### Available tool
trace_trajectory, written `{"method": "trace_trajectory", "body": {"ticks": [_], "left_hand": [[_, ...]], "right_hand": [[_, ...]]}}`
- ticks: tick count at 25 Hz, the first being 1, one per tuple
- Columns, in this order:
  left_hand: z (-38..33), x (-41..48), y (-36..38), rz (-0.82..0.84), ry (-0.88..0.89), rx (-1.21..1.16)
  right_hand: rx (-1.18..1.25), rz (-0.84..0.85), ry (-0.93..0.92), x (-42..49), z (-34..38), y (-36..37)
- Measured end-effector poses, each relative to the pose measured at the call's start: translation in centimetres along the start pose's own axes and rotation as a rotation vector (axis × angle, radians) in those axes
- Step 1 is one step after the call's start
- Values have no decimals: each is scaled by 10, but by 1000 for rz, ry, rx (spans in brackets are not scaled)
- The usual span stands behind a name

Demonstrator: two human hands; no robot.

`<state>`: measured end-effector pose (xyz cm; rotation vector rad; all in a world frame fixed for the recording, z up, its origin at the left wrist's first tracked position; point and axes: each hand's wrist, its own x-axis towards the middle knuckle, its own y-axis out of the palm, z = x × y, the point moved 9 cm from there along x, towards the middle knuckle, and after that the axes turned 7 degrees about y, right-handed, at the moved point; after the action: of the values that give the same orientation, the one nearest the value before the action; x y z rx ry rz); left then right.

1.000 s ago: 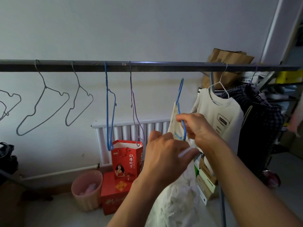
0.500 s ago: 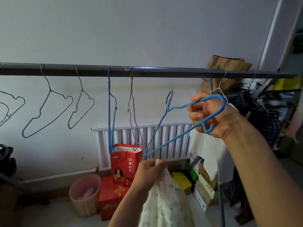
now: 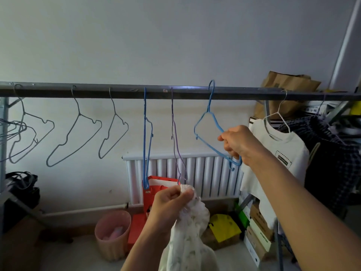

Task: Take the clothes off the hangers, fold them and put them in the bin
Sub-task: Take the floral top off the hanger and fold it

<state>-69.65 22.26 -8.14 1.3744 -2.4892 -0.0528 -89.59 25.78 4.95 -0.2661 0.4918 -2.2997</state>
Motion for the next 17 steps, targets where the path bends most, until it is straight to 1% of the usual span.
{"method": "trace_trajectory", "body": {"ticks": [3, 4, 5, 6, 7, 8, 9, 10, 11, 12, 13, 15, 17], "left_hand": [[-10, 3, -5, 16, 46, 36], [-13, 4, -6, 21, 56, 59], [-16, 4, -7, 21, 66, 77], [-18, 5, -7, 21, 74, 84], [-21, 6, -7, 21, 82, 80], [-24, 6, -6, 20, 90, 75], [-27, 7, -6, 16, 103, 73], [-30, 7, -7, 14, 116, 67], [-32, 7, -7, 16, 129, 56], [-33, 5, -7, 23, 133, 33], [-34, 4, -6, 35, 133, 8], [-35, 0, -5, 68, 121, -18], [-37, -4, -3, 94, 118, -21]], "right_hand": [[-100, -16, -16, 1, -19, 9], [-174, -47, -44, 1, -23, 10], [-308, -104, -80, -2, -26, 9], [-486, -193, -134, -10, -25, 8], [-599, -287, -235, -23, -20, 8], [-574, -336, -388, -42, -13, 13], [-437, -293, -522, -60, -9, 19], [-242, -165, -584, -77, -9, 28], [-102, 6, -566, -87, -14, 41], [-40, 162, -516, -96, -20, 56], [-23, 244, -477, -100, -28, 67], [-39, 278, -443, -102, -39, 78], [-75, 243, -436, -103, -37, 80]]}}
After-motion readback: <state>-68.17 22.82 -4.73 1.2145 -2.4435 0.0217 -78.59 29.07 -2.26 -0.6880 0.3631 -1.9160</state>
